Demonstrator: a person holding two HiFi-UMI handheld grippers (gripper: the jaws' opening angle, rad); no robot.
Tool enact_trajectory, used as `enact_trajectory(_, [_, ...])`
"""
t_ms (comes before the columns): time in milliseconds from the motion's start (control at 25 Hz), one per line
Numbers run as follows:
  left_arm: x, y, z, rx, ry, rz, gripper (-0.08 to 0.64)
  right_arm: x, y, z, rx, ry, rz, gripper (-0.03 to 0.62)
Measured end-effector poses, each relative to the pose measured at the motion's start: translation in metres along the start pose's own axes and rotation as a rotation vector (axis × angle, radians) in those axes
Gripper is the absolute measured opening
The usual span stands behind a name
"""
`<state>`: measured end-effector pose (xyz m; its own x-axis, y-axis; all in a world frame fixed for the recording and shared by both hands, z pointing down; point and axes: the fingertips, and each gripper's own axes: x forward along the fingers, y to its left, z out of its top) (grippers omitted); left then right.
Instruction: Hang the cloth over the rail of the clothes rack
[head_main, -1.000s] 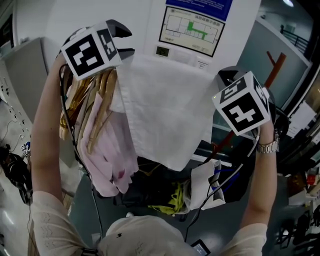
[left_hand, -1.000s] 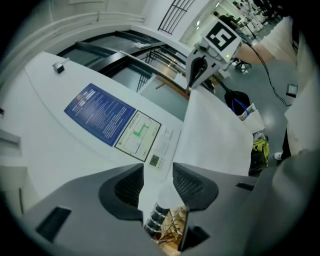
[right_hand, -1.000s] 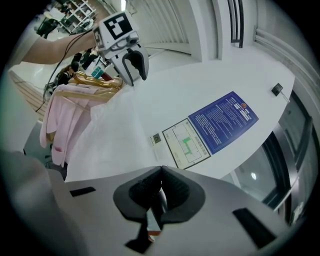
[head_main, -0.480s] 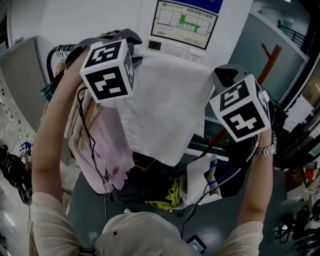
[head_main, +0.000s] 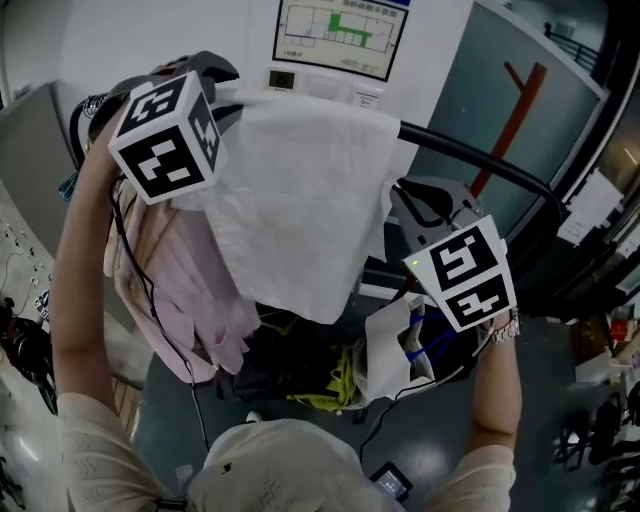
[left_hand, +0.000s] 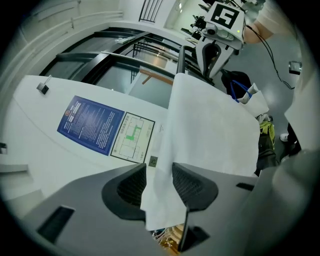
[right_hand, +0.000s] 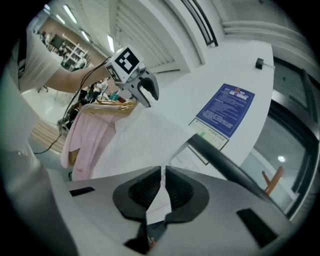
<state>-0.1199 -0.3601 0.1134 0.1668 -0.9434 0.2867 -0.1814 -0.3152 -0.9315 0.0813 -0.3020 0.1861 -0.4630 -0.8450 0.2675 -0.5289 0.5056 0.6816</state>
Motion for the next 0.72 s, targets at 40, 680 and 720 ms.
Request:
enact_trajectory(40, [0.0, 0.0, 0.001, 0.006, 0.01, 0.003, 0.167, 0.004, 0.003, -0.007, 0.02, 0.005, 0.024, 0.018])
enact_trajectory(680, [0.005, -0.002, 0.0, -0.007, 0.077, 0.031, 0.167, 0.053, 0.011, -0.037, 0.19, -0.053, 0.086, 0.109])
enact_trajectory(720, [0.005, -0.001, 0.0, -0.009, 0.078, 0.031, 0.167, 0.055, 0.008, -0.039, 0.19, -0.051, 0.077, 0.109])
